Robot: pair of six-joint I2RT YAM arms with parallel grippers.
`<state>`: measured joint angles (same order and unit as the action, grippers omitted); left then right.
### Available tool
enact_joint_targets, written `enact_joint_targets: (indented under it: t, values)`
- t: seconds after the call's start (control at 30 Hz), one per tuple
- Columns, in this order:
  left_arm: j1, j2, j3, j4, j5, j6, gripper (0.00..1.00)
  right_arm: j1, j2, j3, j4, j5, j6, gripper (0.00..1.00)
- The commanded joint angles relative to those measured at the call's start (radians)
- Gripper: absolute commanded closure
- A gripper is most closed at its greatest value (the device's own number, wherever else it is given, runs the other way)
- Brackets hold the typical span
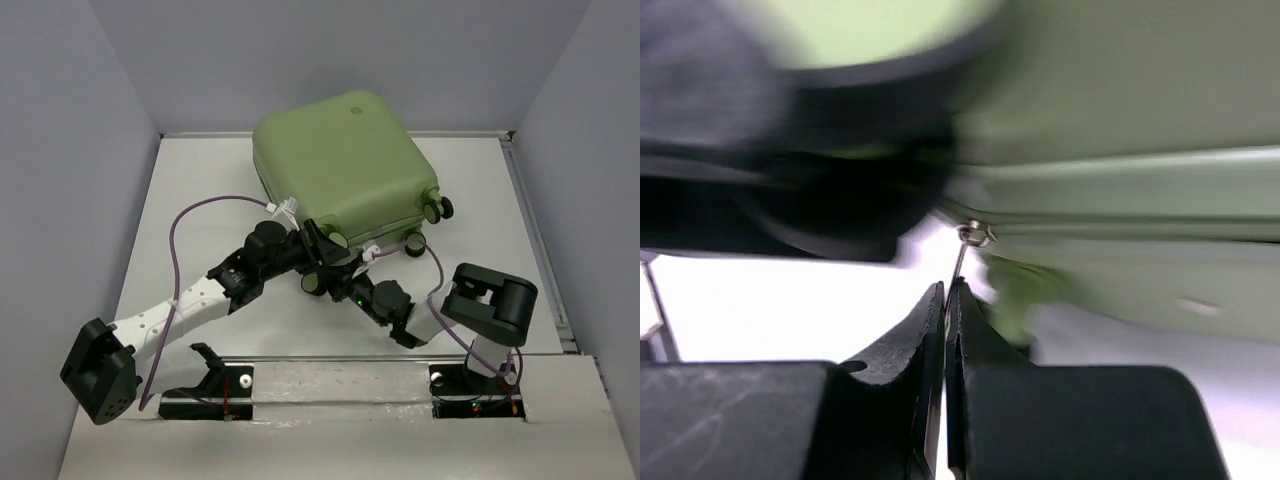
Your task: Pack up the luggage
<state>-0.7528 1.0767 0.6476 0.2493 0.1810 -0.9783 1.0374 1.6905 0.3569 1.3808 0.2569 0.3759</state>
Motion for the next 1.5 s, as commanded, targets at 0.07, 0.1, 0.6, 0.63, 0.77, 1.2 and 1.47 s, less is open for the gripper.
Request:
enact_joint_targets:
  t: [0.07,0.1,0.6,0.63,0.77,1.2,1.47]
  values:
    - [0.001,-0.006,0.258,0.51,0.055,0.033,0.94,0.22,0.214,0.227,0.273,-0.257,0.099,0.93]
    - [0.001,-0.006,0.247,0.516,0.051,0.011,0.94,0.236,0.263,0.272,0.271,-0.339,0.142,0.93]
    - [0.001,-0.093,-0.009,0.544,-0.029,-0.034,0.83,0.265,-0.236,-0.068,-0.117,0.158,0.075,0.16]
    - [0.001,-0.096,-0.028,0.554,-0.031,-0.04,0.78,0.265,-0.306,-0.062,-0.357,0.182,0.072,0.15]
    - [0.001,-0.098,-0.078,0.568,-0.026,-0.046,0.27,0.251,-0.583,-0.006,-0.693,0.275,0.005,0.05]
    - [0.001,-0.123,-0.109,0.544,-0.038,-0.034,0.04,-0.002,-0.485,0.312,-0.85,0.142,-0.066,0.04]
    - [0.004,-0.139,-0.121,0.544,-0.055,-0.037,0.03,-0.033,-0.348,0.35,-0.655,0.136,-0.06,0.14]
